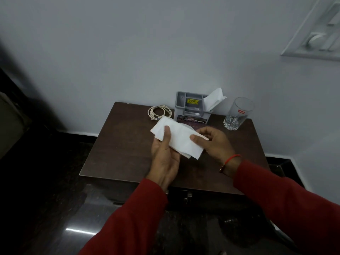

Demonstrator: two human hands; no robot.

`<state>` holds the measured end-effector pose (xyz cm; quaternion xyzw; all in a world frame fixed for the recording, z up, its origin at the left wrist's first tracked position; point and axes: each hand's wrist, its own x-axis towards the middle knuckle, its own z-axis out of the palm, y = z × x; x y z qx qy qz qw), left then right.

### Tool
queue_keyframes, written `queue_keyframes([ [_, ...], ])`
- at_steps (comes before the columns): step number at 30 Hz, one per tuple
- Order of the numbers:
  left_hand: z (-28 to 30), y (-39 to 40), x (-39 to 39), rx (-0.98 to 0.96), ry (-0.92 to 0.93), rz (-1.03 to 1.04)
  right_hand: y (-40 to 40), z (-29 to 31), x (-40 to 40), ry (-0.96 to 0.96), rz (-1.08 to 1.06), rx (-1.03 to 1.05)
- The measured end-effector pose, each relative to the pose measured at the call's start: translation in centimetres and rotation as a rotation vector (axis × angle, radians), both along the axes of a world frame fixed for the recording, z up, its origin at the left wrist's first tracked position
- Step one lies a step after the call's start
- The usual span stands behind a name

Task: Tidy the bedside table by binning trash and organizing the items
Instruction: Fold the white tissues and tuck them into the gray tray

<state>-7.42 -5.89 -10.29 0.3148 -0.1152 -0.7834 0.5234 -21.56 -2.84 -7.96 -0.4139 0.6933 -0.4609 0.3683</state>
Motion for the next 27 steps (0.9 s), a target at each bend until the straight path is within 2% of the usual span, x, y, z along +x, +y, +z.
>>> queue_keyframes([
  [1,-0.1,0.1,-0.1,0.005,-0.006,0.019,0.0,0.0,0.2,-0.05,-0.027,-0.013],
  [4,-0.1,0.1,0.0,0.038,0.037,0.034,0.3,0.0,1.1,-0.425,-0.094,0.002],
  [5,0.0,0.1,0.0,0.039,0.052,0.032,0.6,-0.1,1.4,-0.488,-0.077,0.032],
  [8,0.3,0.1,0.2,0.058,0.064,0.025,1.1,-0.4,1.7,-0.496,-0.022,0.082],
  [12,0.7,-0.1,0.4,0.099,0.143,0.055,0.6,0.0,1.1,-0.503,-0.092,0.02],
  [20,0.4,-0.7,0.8,0.028,0.172,0.044,-2.6,4.8,-2.9,-0.323,-0.159,-0.176],
  [24,0.9,-0.7,0.8,0.074,0.197,-0.055,-2.8,5.0,-2.2,-0.367,-0.046,-0.03],
  [27,1.1,-0.7,0.4,0.102,0.209,-0.03,-2.5,3.9,-1.3,-0.41,0.007,0.018],
])
